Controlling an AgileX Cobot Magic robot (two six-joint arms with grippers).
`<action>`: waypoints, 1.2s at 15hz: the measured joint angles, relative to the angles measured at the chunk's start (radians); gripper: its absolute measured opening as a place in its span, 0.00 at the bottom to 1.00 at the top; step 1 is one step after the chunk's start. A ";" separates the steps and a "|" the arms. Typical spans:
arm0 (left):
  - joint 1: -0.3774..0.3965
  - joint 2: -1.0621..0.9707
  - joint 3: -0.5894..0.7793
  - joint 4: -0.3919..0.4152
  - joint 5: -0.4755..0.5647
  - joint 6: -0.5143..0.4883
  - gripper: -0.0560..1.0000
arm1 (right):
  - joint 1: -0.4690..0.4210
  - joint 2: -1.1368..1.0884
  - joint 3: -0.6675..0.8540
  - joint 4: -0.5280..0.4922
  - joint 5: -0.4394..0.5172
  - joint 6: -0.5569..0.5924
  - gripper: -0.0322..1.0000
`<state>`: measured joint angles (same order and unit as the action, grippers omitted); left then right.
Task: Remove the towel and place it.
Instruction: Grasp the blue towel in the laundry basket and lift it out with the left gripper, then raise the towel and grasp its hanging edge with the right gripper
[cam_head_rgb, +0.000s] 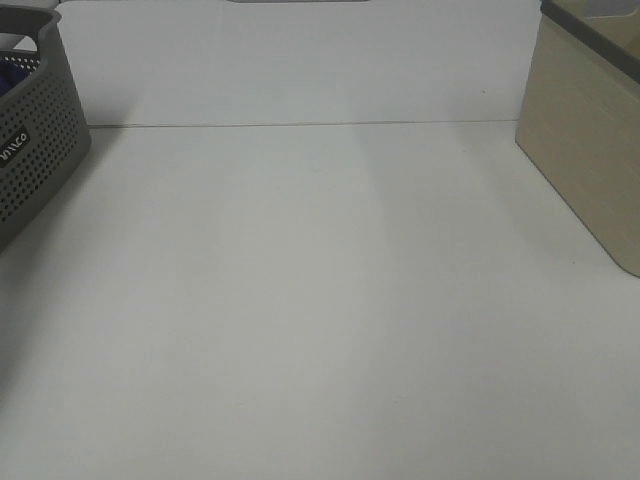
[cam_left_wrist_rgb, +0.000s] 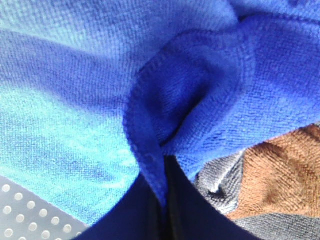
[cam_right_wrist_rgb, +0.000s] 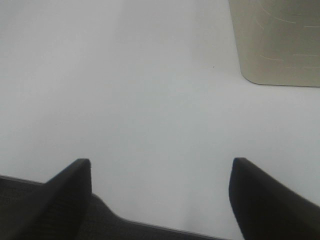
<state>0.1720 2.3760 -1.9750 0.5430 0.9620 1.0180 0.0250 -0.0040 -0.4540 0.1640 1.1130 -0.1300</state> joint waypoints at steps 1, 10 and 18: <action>0.000 0.000 0.000 0.003 0.000 0.000 0.05 | 0.000 0.000 0.000 0.000 0.000 0.000 0.75; -0.047 -0.196 -0.088 0.059 0.177 -0.190 0.05 | 0.000 0.000 0.000 0.000 0.000 0.000 0.75; -0.070 -0.495 -0.091 0.029 0.242 -0.293 0.05 | 0.000 0.000 0.000 0.007 0.000 0.000 0.75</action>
<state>0.1020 1.8810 -2.0660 0.5720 1.2040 0.7250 0.0250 -0.0040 -0.4540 0.1710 1.1130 -0.1300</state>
